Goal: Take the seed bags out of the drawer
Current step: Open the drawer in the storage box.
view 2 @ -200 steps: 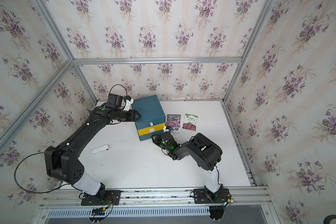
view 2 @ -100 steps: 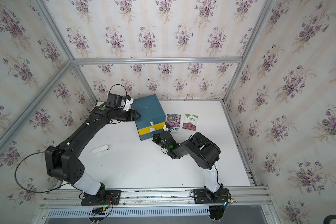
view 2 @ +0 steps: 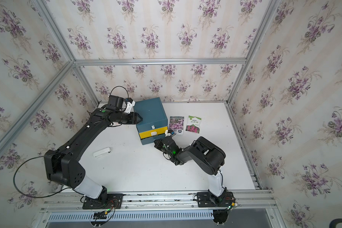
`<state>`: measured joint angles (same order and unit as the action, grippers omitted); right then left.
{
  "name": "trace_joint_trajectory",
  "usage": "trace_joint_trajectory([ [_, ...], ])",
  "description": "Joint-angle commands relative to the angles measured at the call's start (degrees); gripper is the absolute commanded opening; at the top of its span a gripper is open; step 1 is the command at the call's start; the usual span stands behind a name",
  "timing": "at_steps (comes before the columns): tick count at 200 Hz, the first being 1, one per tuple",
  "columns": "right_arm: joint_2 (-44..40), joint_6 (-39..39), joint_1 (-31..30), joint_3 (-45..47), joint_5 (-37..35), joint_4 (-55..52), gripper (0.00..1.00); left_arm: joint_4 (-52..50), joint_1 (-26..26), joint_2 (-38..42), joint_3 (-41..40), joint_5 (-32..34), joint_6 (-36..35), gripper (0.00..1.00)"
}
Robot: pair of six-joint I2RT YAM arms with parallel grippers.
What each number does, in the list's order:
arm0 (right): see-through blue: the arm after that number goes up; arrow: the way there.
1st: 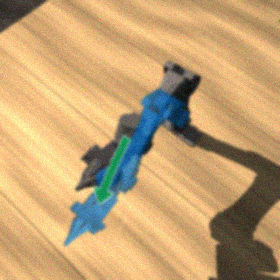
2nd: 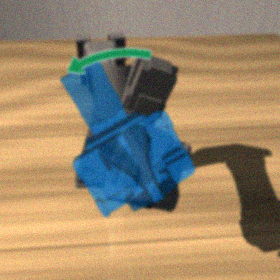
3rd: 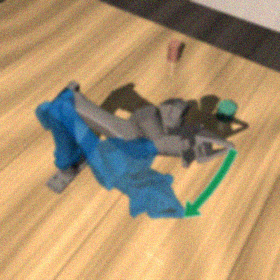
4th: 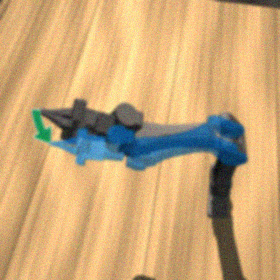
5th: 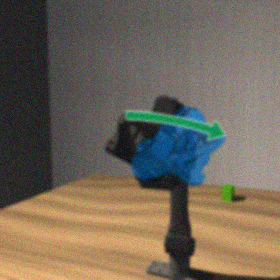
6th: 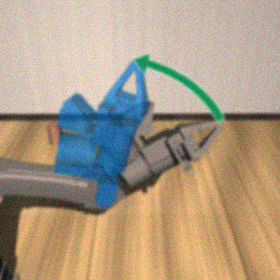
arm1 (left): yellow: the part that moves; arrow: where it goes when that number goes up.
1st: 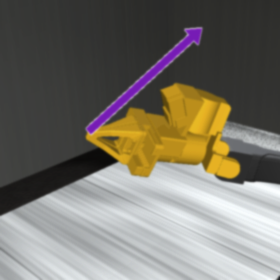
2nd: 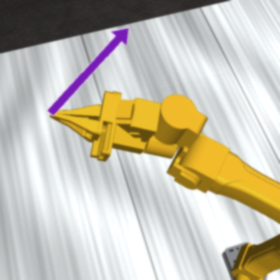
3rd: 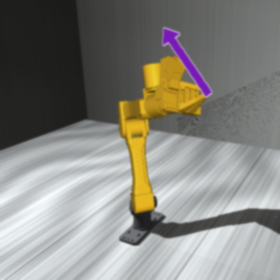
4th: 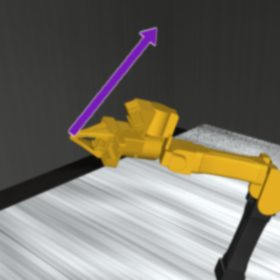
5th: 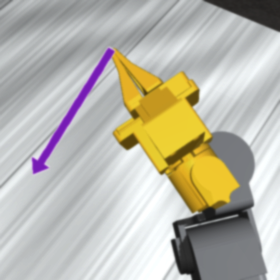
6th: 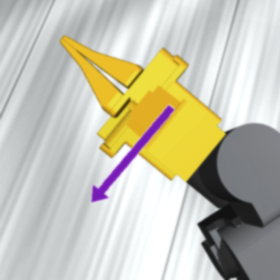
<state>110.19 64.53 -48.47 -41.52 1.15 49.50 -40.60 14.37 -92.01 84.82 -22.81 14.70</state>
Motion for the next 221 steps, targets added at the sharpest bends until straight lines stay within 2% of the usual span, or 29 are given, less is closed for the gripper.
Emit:
trace_joint_trajectory([
  [1,-1.23,0.66,-1.1,1.43,2.95,0.86,0.0,-10.89,0.07,-0.22,-0.88,4.05,-2.13,0.64],
  [114,-10.17,0.84,-4.24,8.87,1.14,-5.28,0.0,-9.32,0.05,0.5,-3.5,3.27,-1.0,0.64],
  [221,-20.35,-0.19,-7.29,15.77,3.17,-12.34,0.0,-9.04,0.09,0.52,-4.07,3.18,-1.0,0.64],
])
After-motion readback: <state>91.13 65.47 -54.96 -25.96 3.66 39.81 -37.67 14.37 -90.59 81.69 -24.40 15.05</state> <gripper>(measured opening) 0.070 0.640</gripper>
